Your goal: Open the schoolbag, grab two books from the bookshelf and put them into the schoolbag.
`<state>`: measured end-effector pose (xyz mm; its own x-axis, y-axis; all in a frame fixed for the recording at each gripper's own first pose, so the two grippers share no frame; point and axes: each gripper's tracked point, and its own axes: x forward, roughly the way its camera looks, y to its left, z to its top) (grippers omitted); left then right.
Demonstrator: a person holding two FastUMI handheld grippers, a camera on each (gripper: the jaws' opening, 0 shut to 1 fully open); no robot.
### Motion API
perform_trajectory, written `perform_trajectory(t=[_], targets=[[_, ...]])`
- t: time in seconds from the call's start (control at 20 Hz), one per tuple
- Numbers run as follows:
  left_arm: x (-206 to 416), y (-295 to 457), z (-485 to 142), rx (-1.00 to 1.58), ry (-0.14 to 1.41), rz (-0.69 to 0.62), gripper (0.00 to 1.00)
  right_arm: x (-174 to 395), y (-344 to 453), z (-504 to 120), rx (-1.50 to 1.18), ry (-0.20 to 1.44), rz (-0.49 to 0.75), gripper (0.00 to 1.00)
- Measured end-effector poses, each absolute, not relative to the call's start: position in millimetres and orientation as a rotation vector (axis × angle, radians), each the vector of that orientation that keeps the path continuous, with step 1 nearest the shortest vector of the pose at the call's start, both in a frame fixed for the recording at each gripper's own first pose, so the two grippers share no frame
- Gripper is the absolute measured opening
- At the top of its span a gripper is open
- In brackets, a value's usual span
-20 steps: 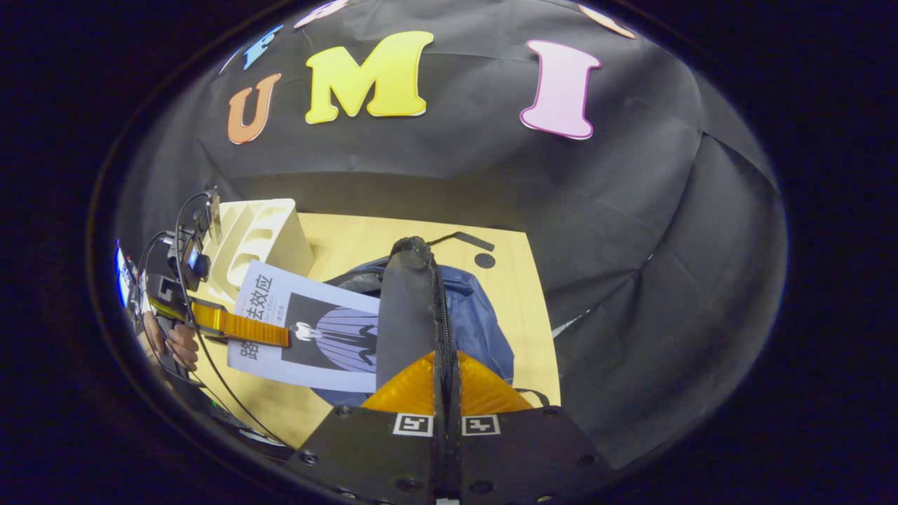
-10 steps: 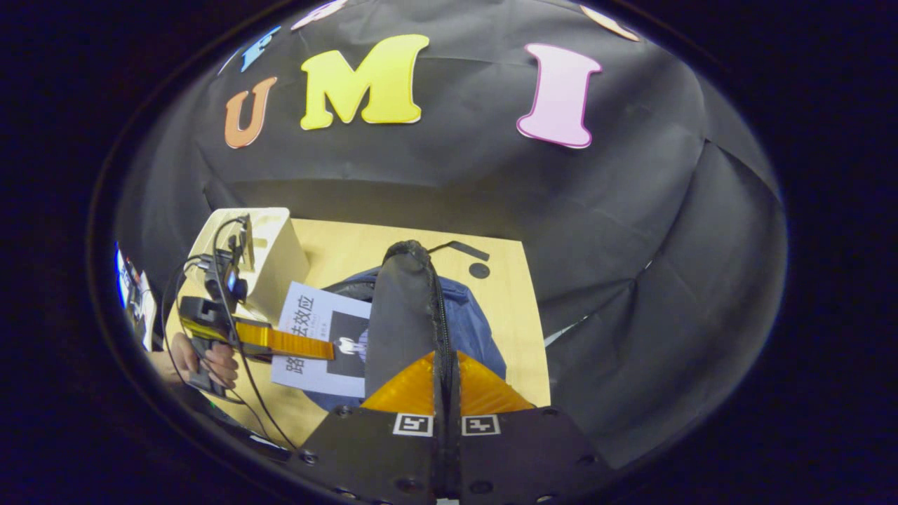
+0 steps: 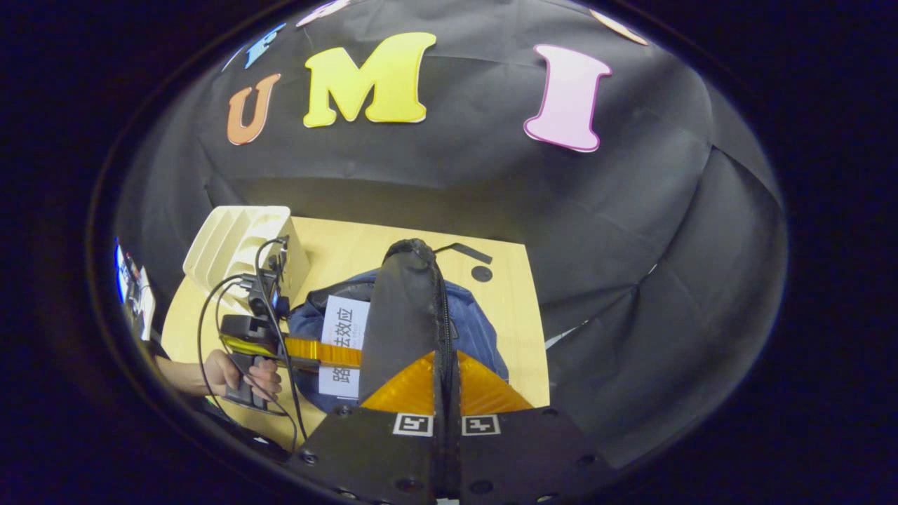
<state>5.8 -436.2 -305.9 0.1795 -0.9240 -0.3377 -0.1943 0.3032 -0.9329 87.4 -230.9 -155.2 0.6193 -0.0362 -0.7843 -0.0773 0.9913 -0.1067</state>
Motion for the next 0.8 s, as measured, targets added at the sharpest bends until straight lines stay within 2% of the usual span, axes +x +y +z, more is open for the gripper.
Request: perform_trajectory(t=[0.2, 0.35, 0.4, 0.45, 0.5, 0.55, 0.6, 0.65, 0.7, 0.75, 0.8], targets=[[6.9, -443.0, -313.4, -1.21, 1.312, -0.721, 0.46, 89.0, -232.3, -156.8, -0.133, 0.907, 0.021, 0.0], [4.1, -444.6, -327.4, -1.224, 1.372, -0.682, 0.52, 88.9, -230.0, -158.5, -0.117, 0.91, 0.028, 0.0], [3.9, -444.5, -329.9, -1.235, 1.396, -0.677, 0.46, 89.1, -229.1, -161.1, -0.11, 0.913, 0.03, 0.0], [1.8, -442.9, -329.9, -1.242, 1.416, -0.669, 0.75, 89.5, -228.6, -161.6, -0.105, 0.913, 0.031, 0.0], [0.3, -443.7, -333.8, -1.229, 1.443, -0.656, 0.77, 88.1, -229.4, -162.5, -0.101, 0.915, 0.032, 0.0], [-2.4, -441.2, -332.3, -1.218, 1.462, -0.648, 0.67, 88.8, -230.3, -163.7, -0.099, 0.919, 0.032, 0.0], [-4.6, -439.7, -332.1, -1.194, 1.483, -0.635, 0.7, 89.4, -231.7, -164.9, -0.096, 0.923, 0.033, 0.0], [-8.7, -434.0, -331.6, -1.152, 1.505, -0.619, 0.85, 89.8, -232.2, -165.7, -0.091, 0.926, 0.032, 0.0], [-11.1, -429.2, -329.3, -1.119, 1.517, -0.606, 0.86, 90.2, -231.4, -165.9, -0.086, 0.927, 0.034, 0.0], [-12.7, -423.8, -327.9, -1.076, 1.523, -0.594, 0.76, 90.9, -230.4, -167.3, -0.082, 0.928, 0.038, 0.0], [-12.4, -415.7, -326.7, -1.028, 1.516, -0.579, 0.77, 91.0, -229.0, -167.7, -0.08, 0.93, 0.042, 0.0]])
